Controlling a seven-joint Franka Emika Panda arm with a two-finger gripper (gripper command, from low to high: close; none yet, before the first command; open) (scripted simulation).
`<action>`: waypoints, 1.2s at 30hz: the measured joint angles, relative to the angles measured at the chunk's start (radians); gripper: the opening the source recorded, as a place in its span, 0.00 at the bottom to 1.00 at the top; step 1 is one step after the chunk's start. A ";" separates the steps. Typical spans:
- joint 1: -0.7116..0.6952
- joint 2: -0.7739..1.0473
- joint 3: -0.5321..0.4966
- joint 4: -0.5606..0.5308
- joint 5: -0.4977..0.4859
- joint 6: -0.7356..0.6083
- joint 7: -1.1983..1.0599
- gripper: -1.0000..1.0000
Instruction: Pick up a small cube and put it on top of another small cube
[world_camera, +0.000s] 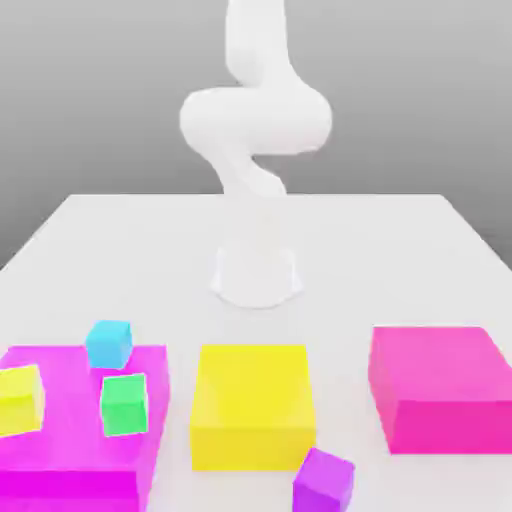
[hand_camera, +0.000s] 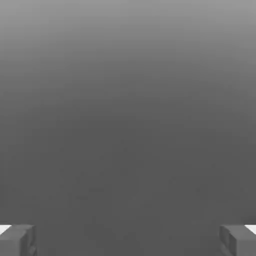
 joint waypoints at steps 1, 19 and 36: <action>0.014 0.039 -0.007 -0.005 -0.003 0.015 -0.033 0.50; 0.174 0.695 -0.062 -0.090 0.031 0.260 -0.641 0.50; 0.159 1.127 -0.011 -0.096 0.031 0.490 -0.884 0.00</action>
